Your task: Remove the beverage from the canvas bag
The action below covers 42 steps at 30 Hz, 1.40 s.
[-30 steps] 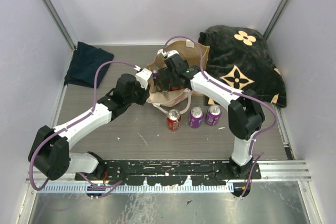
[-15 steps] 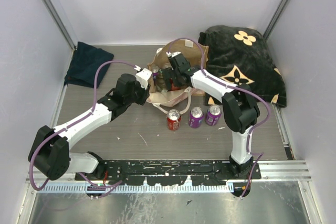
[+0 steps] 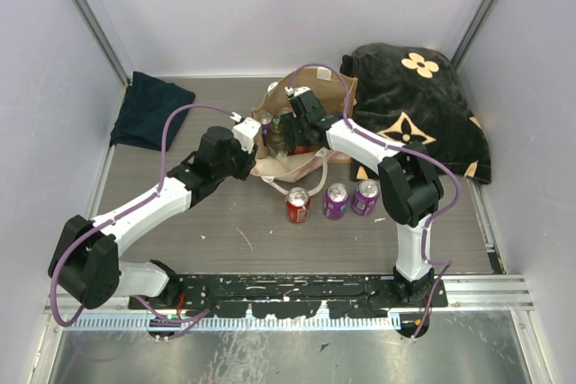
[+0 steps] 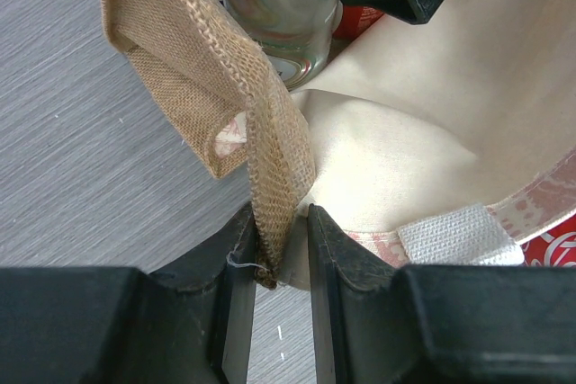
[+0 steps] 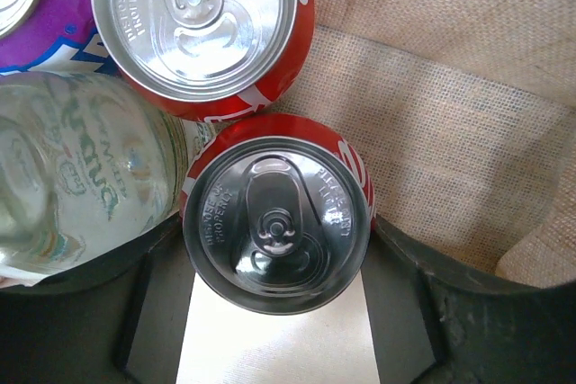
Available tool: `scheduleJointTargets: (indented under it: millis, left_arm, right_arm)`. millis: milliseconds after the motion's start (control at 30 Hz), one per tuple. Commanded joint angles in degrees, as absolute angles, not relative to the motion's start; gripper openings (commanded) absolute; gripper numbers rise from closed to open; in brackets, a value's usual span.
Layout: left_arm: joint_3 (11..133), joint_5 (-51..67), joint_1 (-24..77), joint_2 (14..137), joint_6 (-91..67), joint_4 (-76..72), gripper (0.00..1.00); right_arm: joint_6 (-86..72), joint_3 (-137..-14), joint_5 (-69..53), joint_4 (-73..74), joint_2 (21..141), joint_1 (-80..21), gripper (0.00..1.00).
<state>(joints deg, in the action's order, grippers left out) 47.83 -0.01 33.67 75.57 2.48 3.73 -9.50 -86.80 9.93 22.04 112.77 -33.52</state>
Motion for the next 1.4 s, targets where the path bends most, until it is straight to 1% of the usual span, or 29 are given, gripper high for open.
scheduleJointTargets:
  millis: [0,367,500,600,633,733,800,867,1000,1100,1200,1267,1367]
  left_arm:
    - [46.58,-1.49,33.73,75.56,3.51,5.36,0.34]
    - [46.76,-1.65,33.73,75.59,3.78,5.36,0.34]
    - [46.67,-1.38,33.72,75.68,3.74,5.25,0.34]
    - [46.57,-1.02,33.75,76.11,3.44,4.47,0.34]
    - [46.62,-0.96,33.68,76.28,3.28,4.33,0.34]
    - [46.71,-1.24,33.75,76.41,3.16,4.05,0.34]
    - [46.74,-1.63,33.75,76.37,3.25,4.19,0.34]
    - [46.67,-1.92,33.75,76.37,3.25,4.26,0.35]
    - [46.32,-2.12,33.70,76.18,3.16,4.42,0.35]
    - [46.14,-2.36,33.73,76.11,3.25,4.40,0.35]
    - [46.18,-2.29,33.76,76.05,3.19,4.53,0.36]
    - [46.07,-2.25,33.70,76.01,3.08,4.57,0.36]
    - [45.96,-2.36,33.75,76.05,3.15,4.67,0.36]
  right_arm:
    - [-9.78,-87.59,11.20,18.78,111.06,-33.48,0.01]
    - [-6.21,-87.24,22.08,12.32,89.89,-35.64,0.01]
    - [-4.98,-83.29,25.00,8.51,80.40,-38.50,0.01]
    - [-1.92,-77.97,32.01,6.15,73.72,-43.41,0.01]
    - [-0.16,-76.41,35.42,6.29,71.96,-46.87,0.01]
    - [-0.11,-72.78,46.29,10.33,68.02,-54.74,0.01]
    - [-5.05,-71.07,52.13,16.02,65.56,-58.76,0.01]
    - [-12.64,-69.09,55.99,24.67,62.85,-62.42,0.01]
    - [-30.07,-65.25,61.04,40.35,58.02,-70.63,0.01]
    - [-46.01,-64.51,63.16,55.65,57.84,-76.05,0.01]
    - [-67.05,-65.12,63.50,72.24,58.69,-79.42,0.01]
    - [-74.28,-63.98,62.18,77.71,58.21,-80.36,0.01]
    - [-78.37,-59.77,59.15,77.14,55.99,-80.86,0.01]
